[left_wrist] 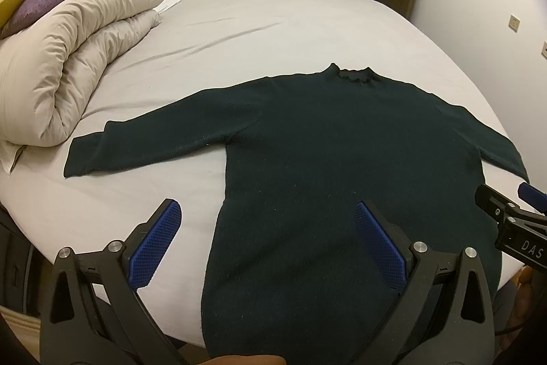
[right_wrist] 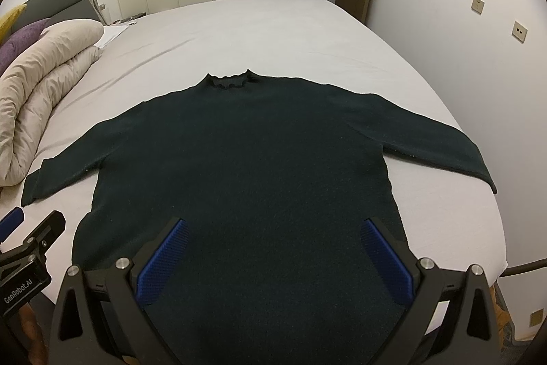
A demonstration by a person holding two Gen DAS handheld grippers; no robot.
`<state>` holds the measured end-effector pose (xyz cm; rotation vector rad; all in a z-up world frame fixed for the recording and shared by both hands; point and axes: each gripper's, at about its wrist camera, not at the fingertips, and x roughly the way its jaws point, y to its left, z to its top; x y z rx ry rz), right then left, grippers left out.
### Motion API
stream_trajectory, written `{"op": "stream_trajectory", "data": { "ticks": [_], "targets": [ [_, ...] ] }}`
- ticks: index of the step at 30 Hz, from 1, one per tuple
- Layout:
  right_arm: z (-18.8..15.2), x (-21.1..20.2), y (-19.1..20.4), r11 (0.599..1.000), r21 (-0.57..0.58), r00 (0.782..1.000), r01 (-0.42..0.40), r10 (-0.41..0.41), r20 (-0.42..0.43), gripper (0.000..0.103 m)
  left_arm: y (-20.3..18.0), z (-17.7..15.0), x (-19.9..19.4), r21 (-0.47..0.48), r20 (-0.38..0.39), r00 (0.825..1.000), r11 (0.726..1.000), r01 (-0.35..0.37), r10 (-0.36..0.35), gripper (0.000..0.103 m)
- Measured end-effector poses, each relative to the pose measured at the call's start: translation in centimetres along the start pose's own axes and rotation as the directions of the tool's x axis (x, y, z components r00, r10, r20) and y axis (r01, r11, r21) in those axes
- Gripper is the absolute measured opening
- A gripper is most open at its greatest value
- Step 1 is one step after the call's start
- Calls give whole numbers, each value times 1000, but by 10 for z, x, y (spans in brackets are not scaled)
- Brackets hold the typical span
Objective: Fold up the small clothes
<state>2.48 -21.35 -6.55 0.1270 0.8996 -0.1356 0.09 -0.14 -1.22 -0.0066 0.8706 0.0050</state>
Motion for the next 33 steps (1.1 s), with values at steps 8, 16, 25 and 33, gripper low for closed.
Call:
{"op": "stream_trajectory", "data": {
  "ticks": [8,16,25,33],
  "targets": [
    [-1,1,2,1000,-1,1000,-2,2,-1,103,3,-4,3,-3,-2,1000,1000,2,-2,103],
    [-4,3,6,1000,-8,1000,0,0,-2,103,8,-4,4,-12,-9,1000,1000,4,-4,103],
    [-5,7,12,1000,-20,1000,5,-5,-11,103,15,-4,11,-25,-22,1000,1000,11,-11,103],
    [-3,16,22,999,-38,1000,11,-12,-24,103,30,-5,28,-53,-47,999,998,20,-22,103]
  ]
}}
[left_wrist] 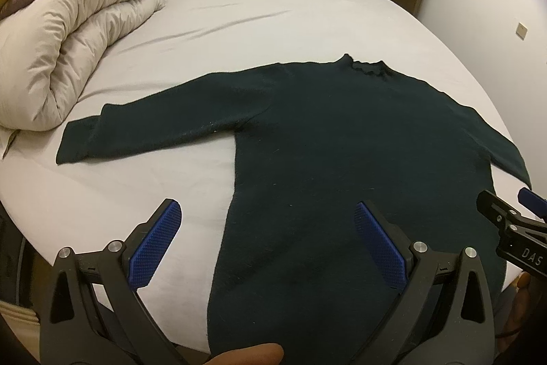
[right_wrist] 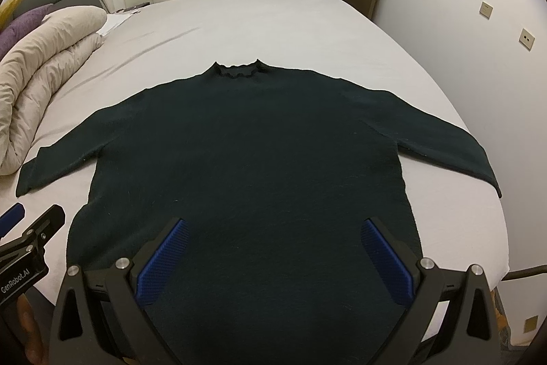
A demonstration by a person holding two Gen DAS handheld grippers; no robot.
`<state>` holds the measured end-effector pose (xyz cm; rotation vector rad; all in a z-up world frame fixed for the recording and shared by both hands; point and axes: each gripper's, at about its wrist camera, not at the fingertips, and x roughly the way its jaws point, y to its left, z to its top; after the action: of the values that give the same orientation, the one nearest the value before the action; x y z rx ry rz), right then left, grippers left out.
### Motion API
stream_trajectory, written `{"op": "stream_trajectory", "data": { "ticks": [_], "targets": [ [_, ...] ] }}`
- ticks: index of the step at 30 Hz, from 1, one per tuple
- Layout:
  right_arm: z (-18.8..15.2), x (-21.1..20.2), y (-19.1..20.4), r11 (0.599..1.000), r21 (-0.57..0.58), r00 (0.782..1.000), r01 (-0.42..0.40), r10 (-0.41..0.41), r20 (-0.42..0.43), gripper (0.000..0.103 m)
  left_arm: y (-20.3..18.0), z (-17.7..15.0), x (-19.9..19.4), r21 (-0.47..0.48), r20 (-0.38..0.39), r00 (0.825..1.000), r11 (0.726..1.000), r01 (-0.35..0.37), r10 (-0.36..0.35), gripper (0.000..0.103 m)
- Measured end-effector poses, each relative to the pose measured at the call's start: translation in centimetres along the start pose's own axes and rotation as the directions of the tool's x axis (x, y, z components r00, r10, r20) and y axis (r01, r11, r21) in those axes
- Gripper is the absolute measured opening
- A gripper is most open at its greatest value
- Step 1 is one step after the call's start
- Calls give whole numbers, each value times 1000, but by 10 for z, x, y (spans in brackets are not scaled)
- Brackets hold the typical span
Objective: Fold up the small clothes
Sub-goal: 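Lower the left tool onto the sweater's sleeve and close on it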
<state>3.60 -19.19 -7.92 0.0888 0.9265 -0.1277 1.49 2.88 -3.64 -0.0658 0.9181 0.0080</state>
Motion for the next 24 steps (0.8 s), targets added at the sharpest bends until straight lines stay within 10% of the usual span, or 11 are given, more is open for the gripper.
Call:
{"op": "stream_trajectory", "data": {
  "ticks": [14,19,24],
  "targets": [
    [16,29,28,999,-39,1000,-9,8,-16,103,81,5,51,-185,-64,995,981,59,-72,103],
    [27,38,40,998,-38,999,-40,40,-7,103,151,9,66,-383,2,974,899,210,-226,103],
    [37,51,56,996,-51,997,-76,75,-11,103,227,11,76,-542,95,970,806,238,-222,103]
  ]
}}
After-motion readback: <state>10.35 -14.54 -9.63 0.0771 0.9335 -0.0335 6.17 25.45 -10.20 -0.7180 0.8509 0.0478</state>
